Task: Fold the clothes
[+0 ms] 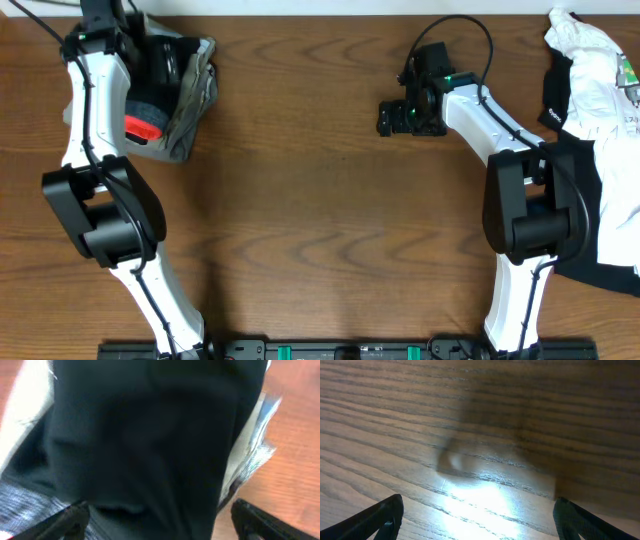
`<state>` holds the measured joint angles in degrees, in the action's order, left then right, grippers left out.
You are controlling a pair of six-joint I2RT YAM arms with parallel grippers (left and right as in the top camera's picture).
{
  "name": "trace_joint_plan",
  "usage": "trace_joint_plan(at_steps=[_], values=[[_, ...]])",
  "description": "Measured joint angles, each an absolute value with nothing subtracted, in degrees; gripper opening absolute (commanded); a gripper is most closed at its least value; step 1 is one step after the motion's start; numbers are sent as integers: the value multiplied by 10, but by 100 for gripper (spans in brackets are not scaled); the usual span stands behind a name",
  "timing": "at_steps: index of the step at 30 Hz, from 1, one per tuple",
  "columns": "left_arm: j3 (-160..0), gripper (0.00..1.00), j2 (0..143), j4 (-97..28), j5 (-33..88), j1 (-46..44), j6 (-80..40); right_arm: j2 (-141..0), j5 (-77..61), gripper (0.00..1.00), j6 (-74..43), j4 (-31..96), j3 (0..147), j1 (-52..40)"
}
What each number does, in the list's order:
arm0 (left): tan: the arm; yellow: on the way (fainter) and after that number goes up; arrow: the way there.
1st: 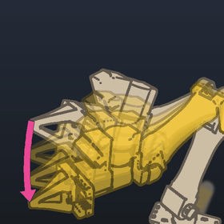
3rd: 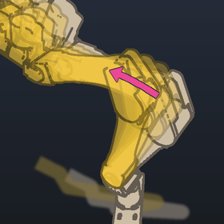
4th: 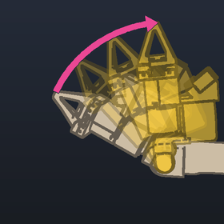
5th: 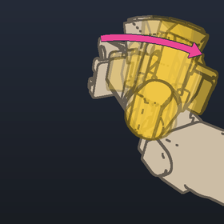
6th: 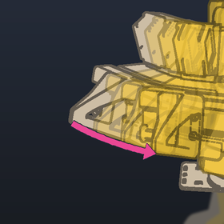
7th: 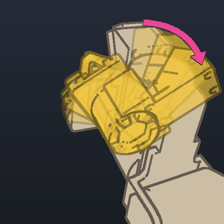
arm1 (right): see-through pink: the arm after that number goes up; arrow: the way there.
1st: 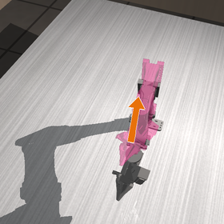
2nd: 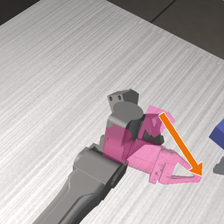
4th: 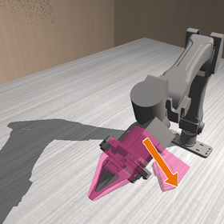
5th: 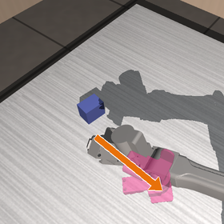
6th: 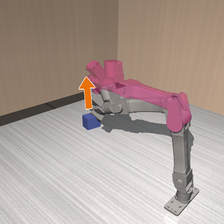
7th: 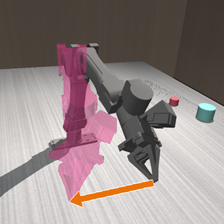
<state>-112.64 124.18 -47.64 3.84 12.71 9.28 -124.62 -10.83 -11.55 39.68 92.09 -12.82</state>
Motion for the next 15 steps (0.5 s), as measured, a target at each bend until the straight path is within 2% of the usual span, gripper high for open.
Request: trace_joint_plan(at_steps=[4, 15], values=[[-1096, 90, 1245, -482, 38, 126, 115, -1246, -108, 94, -116, 394, 921, -128], [-967, 90, 1245, -357, 31, 125, 150, -1246, -109, 94, -116, 393, 921, -128]])
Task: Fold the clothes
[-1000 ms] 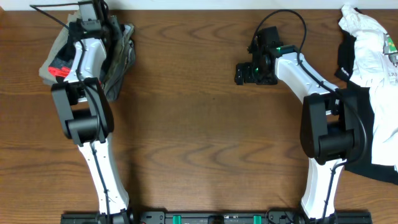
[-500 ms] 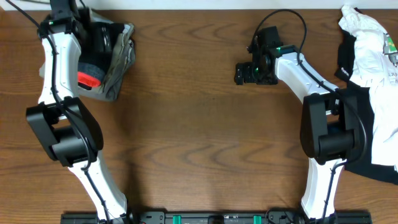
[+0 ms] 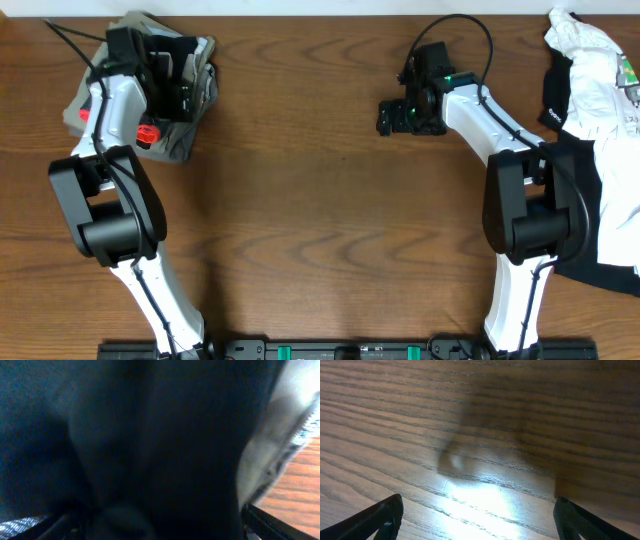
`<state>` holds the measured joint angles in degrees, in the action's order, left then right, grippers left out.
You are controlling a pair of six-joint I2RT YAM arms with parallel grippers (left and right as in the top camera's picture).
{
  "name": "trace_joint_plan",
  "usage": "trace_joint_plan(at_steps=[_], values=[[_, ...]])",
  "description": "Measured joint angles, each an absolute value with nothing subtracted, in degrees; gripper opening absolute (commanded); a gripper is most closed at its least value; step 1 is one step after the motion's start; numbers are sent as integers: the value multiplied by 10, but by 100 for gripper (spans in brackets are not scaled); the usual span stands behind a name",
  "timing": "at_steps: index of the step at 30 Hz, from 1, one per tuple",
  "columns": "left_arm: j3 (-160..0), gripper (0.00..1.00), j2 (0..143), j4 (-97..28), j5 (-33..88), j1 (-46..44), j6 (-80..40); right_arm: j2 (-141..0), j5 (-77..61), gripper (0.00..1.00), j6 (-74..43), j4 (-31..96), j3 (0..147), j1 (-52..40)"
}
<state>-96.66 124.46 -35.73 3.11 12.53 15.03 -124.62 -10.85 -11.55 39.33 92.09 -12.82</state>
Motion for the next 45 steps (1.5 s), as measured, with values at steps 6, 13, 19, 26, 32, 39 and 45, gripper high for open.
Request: trace_joint_plan(at_steps=[6, 13, 19, 26, 32, 39, 45], values=[[-925, 90, 1242, -288, 29, 125, 114, -1246, -109, 94, -116, 394, 921, -128], [-912, 90, 1240, -249, 31, 116, 23, -1246, -108, 94, -116, 393, 921, -128], [-912, 90, 1245, -228, 19, 91, -80, -1246, -108, 94, -116, 393, 921, -128], [-912, 90, 1249, -196, 11, 70, -121, -1246, -108, 94, -116, 395, 921, -128], [-912, 91, 1250, -189, 27, 79, -101, -1246, -109, 91, -116, 395, 921, -128], [-906, 98, 1202, -206, 56, 93, -36, -1246, -109, 99, -104, 376, 921, -128], [-903, 98, 1063, -237, 61, 98, -14, -1213, -106, 99, -63, 377, 934, -128]])
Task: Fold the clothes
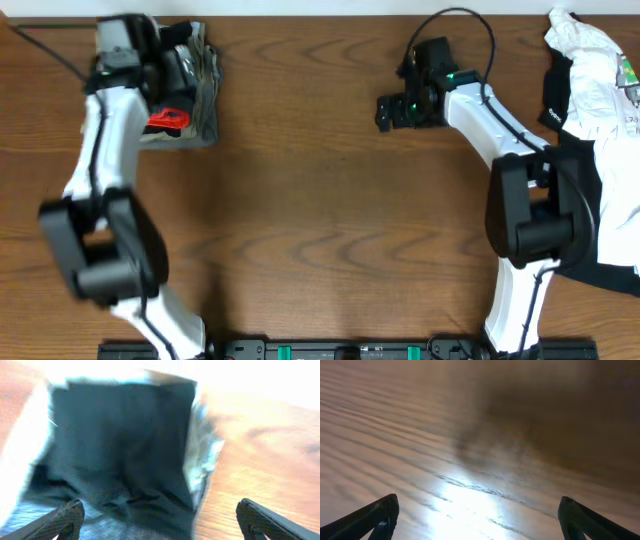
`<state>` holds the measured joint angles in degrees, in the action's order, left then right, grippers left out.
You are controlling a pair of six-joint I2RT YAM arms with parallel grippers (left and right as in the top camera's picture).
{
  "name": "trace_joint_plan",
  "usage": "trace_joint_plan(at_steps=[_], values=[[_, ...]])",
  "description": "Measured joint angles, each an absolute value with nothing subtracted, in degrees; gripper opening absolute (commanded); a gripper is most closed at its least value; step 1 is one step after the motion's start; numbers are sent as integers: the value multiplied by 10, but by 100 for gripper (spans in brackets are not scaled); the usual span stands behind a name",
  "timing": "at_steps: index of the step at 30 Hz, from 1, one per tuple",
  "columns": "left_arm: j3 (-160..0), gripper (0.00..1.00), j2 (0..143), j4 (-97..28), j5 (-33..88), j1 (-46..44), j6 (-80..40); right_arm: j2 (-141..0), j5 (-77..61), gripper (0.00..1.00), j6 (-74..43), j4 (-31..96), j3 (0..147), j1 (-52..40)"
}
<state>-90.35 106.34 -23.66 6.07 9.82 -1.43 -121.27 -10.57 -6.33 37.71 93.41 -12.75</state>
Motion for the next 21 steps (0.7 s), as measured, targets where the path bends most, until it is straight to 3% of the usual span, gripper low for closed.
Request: trace_joint_plan(at_steps=[8, 14, 21], values=[[-904, 98, 914, -324, 60, 98, -10, -1044, -56, 99, -26, 373, 994, -126], [-904, 98, 896, -332, 60, 98, -10, -908, -17, 99, -21, 372, 1005, -126], [-904, 98, 896, -332, 60, 98, -10, -861, -6, 99, -20, 374, 1005, -126]])
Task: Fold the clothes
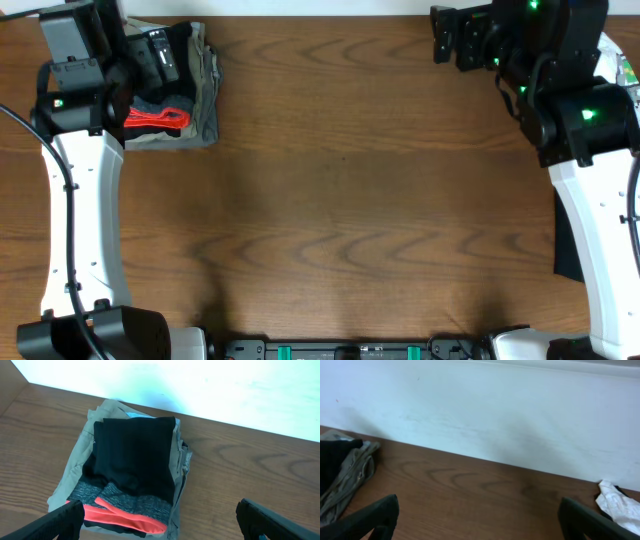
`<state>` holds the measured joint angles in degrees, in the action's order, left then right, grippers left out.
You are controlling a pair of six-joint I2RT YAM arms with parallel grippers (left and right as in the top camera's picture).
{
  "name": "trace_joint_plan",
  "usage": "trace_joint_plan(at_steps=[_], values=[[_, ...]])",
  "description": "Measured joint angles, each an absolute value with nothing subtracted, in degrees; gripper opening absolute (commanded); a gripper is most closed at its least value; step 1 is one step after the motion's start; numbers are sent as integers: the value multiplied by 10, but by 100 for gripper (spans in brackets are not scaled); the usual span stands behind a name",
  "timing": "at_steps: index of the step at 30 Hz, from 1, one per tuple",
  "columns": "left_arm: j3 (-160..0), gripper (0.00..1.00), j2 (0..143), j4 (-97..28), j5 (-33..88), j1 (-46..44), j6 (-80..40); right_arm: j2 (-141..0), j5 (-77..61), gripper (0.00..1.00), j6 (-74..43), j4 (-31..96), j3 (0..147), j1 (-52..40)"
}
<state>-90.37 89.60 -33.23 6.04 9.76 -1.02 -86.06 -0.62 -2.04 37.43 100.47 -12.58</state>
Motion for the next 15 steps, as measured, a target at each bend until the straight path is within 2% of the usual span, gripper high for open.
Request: trace_joint_plan(at_steps=[7, 15], values=[[-904, 98, 896, -332, 60, 98, -10, -861, -4, 99, -20, 395, 1004, -126], [-904, 98, 896, -333, 60, 98, -10, -861, -4, 99, -18, 508, 1004, -126]])
